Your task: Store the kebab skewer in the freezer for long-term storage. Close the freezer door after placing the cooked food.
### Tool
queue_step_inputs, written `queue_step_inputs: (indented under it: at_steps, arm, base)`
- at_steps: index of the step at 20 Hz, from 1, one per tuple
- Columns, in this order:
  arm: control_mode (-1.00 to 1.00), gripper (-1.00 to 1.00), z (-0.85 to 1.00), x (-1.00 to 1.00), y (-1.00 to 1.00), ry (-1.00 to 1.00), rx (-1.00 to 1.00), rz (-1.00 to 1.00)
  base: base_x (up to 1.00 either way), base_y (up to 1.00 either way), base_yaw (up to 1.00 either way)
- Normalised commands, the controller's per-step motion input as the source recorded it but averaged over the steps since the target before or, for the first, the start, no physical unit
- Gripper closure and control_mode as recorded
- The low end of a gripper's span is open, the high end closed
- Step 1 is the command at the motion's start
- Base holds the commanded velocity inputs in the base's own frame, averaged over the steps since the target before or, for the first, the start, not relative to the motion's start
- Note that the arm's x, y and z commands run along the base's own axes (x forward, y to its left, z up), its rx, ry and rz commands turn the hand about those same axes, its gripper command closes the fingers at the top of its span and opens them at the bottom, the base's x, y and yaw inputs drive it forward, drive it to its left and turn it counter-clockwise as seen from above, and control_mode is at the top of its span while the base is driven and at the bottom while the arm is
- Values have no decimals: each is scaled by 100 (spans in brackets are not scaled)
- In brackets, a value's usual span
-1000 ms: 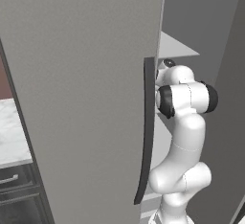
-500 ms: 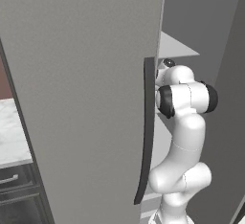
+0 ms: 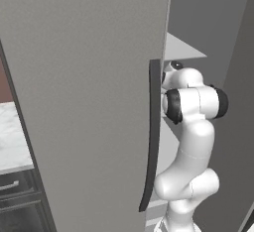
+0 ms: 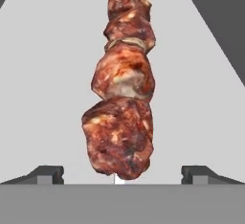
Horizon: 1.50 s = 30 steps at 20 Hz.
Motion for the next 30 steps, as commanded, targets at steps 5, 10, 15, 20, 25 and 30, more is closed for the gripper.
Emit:
queue_step_inputs:
  at_steps: [5,10,15,20,25,30]
  arm:
    - [-100,-100,10,-57,0,-8,0,0]
    - [-100,-100,18,-70,1,-6,-3,0]
    - [-100,-100,24,-66,0,-1,0,0]
    - [-100,-100,49,-67,0,0,-7,0]
    - [-100,-100,55,-64,1,0,-6,0]
    - [-100,-100,45,-58,8,2,-2,0]
  base:
    - [0,0,0]
    - [0,0,0]
    - [0,0,0]
    - [0,0,0]
    - [0,0,0]
    - [0,0,0]
